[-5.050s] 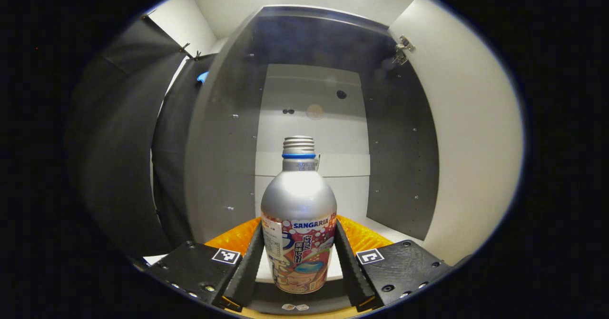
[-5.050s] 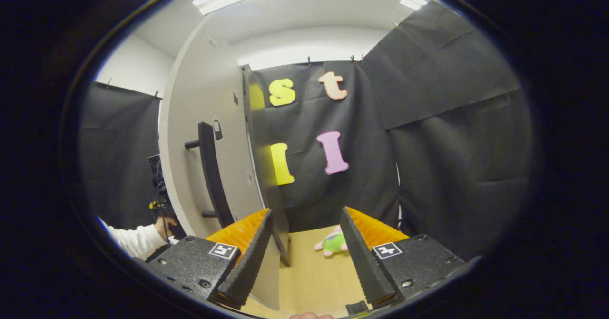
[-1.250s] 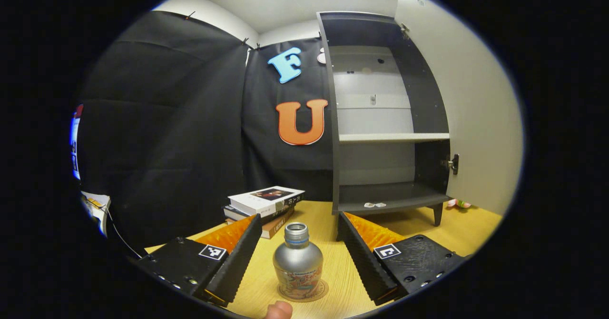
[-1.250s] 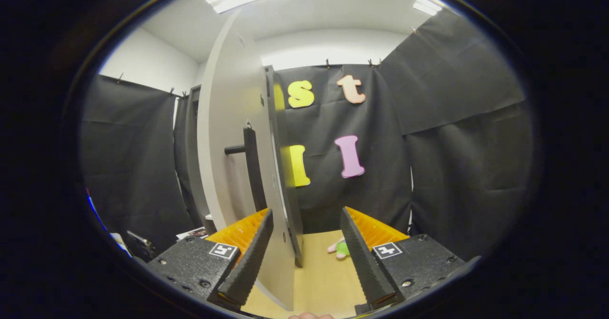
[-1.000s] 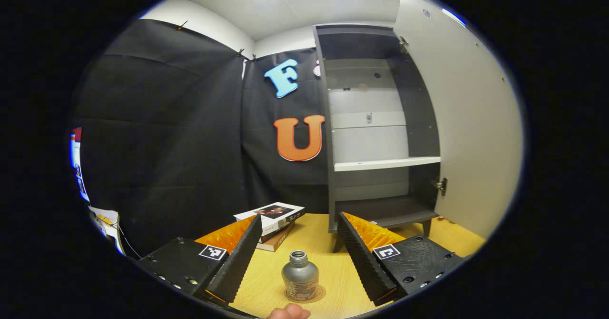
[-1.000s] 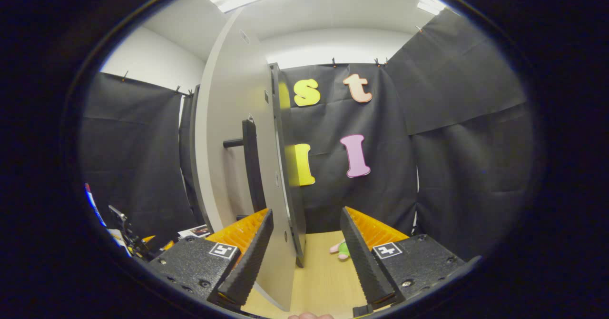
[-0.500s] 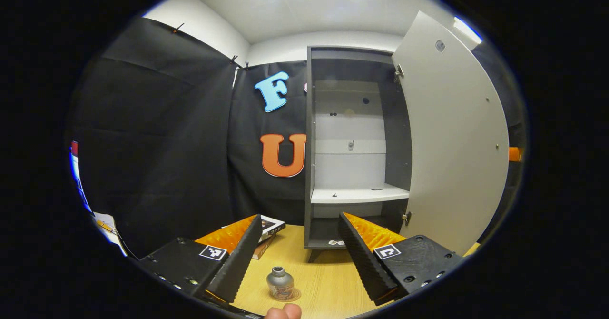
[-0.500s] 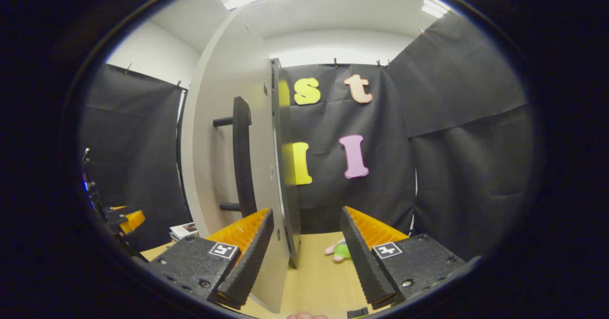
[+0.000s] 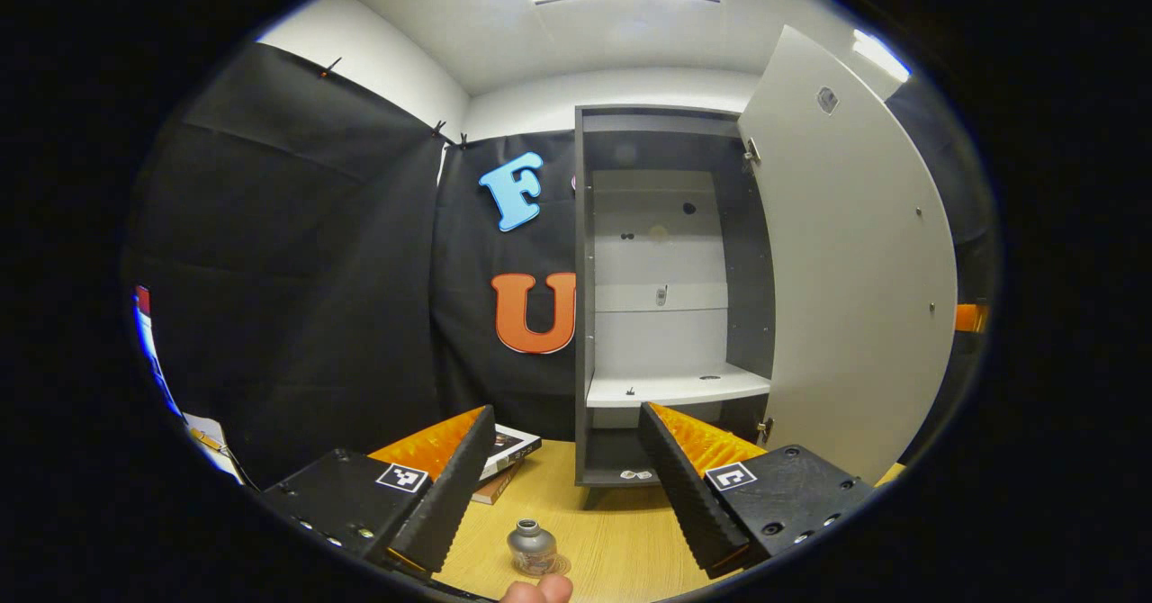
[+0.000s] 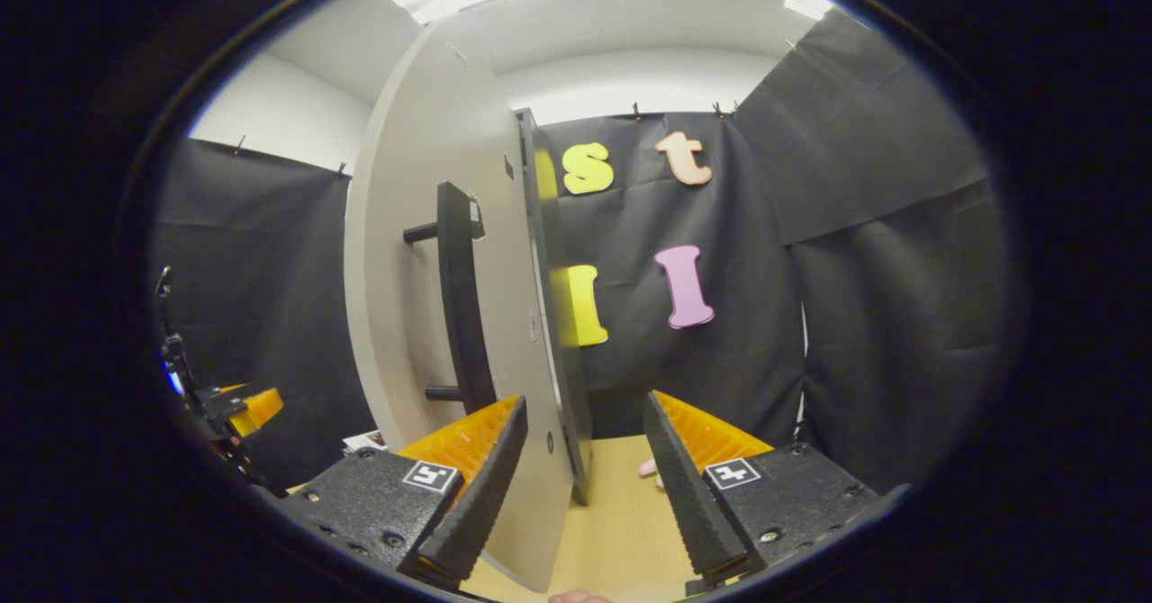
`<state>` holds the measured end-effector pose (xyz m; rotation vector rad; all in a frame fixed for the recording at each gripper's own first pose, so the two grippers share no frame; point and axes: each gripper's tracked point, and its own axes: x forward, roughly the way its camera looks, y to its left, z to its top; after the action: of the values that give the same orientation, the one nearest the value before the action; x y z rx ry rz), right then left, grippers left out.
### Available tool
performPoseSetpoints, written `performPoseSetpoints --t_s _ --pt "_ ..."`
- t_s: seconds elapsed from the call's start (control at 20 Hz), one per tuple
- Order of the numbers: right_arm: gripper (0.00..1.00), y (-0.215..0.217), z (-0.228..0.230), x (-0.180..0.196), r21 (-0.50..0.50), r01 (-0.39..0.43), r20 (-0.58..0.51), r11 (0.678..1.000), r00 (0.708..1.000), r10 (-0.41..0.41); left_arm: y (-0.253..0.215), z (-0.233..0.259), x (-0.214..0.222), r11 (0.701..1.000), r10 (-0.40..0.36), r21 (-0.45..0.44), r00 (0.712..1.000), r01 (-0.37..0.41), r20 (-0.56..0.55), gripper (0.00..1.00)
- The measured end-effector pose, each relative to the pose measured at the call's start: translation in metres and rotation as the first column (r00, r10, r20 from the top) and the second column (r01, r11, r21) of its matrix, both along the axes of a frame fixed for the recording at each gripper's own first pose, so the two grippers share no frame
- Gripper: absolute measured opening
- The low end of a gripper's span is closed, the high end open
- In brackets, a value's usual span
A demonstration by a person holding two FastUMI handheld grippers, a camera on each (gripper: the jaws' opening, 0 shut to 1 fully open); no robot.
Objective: Open the cabinet door with the right hand, grasp the bottle in the cabinet with the left hand and place it on the coaster, then close the cabinet door with the right hand.
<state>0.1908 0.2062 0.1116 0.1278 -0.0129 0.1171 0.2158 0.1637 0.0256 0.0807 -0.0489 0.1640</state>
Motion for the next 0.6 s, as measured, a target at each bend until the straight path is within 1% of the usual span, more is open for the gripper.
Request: performPoseSetpoints --t_s 0.15,0.4,0.6 --pt "0.86 0.01 0.0 0.002 0.0 -0.044 -0.01 0.999 0.999 0.044 0.002 -0.002 -0.001 1.0 0.013 -0.004 1.0 -0.013 -0.001 0.95" --pt "0.86 0.028 0.002 0.007 -0.026 -0.121 -0.01 0.992 0.993 0.12 0.002 -0.01 -0.002 1.0 -0.01 -0.012 1.0 0.01 -0.02 0.96" --pt "0.86 0.057 0.001 -0.002 -0.035 -0.194 0.005 0.98 0.981 0.194 0.003 -0.018 -0.003 1.0 -0.025 -0.011 0.999 0.025 -0.037 0.96"
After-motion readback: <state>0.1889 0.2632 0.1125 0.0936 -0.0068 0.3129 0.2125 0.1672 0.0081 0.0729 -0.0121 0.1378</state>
